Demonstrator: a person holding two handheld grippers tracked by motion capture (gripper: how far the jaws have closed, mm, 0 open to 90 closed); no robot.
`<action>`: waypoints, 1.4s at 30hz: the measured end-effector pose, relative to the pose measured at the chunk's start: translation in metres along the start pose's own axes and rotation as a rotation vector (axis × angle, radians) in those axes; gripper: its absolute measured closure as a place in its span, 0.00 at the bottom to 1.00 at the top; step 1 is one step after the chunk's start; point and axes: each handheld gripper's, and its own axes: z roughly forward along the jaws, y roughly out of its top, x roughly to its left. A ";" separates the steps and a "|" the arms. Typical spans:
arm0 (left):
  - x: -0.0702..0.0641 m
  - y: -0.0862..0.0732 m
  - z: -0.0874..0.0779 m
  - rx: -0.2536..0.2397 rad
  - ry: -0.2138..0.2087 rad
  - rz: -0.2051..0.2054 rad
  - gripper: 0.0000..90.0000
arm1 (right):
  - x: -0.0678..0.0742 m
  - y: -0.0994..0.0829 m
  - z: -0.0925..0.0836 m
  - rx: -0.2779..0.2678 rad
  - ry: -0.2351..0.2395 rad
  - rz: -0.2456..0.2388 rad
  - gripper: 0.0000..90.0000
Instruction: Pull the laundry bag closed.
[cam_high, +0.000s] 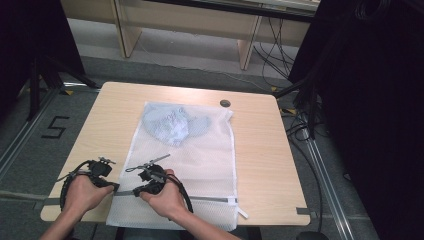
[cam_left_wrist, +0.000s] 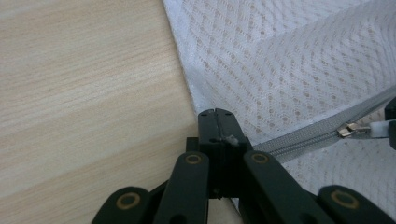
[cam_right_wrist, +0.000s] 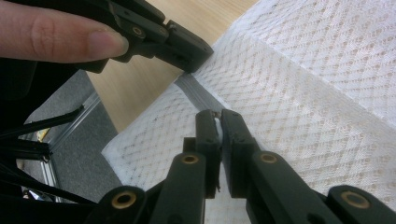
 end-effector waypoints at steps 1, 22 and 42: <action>0.001 0.000 -0.001 0.009 0.002 0.010 1.00 | 0.000 0.000 0.000 0.000 0.001 0.000 0.97; 0.000 0.000 0.000 0.003 0.000 0.007 1.00 | 0.000 -0.002 -0.009 0.009 -0.006 0.000 0.97; 0.001 0.000 -0.001 0.014 0.003 0.014 1.00 | -0.005 -0.008 -0.018 0.008 -0.010 0.015 0.97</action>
